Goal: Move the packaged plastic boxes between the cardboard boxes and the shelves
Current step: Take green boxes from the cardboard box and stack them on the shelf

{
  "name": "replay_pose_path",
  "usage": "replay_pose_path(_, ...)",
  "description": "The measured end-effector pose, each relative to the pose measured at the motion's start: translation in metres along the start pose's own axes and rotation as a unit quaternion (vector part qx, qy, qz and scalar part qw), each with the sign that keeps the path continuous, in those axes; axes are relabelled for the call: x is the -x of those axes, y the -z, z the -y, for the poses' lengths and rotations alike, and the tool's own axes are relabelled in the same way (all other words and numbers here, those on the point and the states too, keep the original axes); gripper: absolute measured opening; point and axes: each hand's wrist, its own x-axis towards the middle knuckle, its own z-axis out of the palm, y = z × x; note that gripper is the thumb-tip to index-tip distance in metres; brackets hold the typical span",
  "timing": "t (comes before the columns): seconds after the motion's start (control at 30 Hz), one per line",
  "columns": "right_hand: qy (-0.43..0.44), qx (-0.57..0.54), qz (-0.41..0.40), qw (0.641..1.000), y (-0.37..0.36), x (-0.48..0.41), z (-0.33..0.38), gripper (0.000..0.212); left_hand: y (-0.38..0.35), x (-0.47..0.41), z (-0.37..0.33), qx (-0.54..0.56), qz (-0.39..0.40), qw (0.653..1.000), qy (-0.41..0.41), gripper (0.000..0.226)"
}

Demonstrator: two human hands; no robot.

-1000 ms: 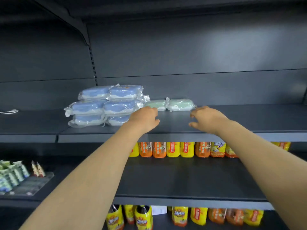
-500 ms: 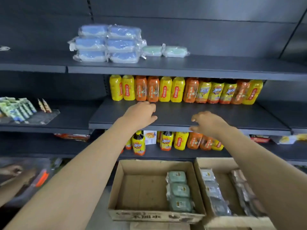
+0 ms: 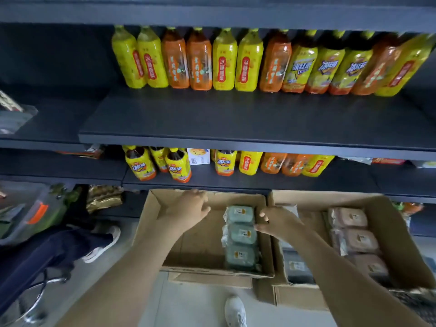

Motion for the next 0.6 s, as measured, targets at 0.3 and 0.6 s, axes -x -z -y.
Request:
replay_pose_path(0.3,-0.101,-0.257,0.09,0.957,-0.096,-0.063,-0.047,0.03,-0.117,-0.045,-0.002,0.144,0.078,0.976,0.143,0.03)
replay_pose_path(0.6,-0.193,-0.252,0.122,0.94,-0.201,-0.116,-0.073,0.027,-0.237,-0.098,0.004,0.296,0.146,0.91,0.25,0.027)
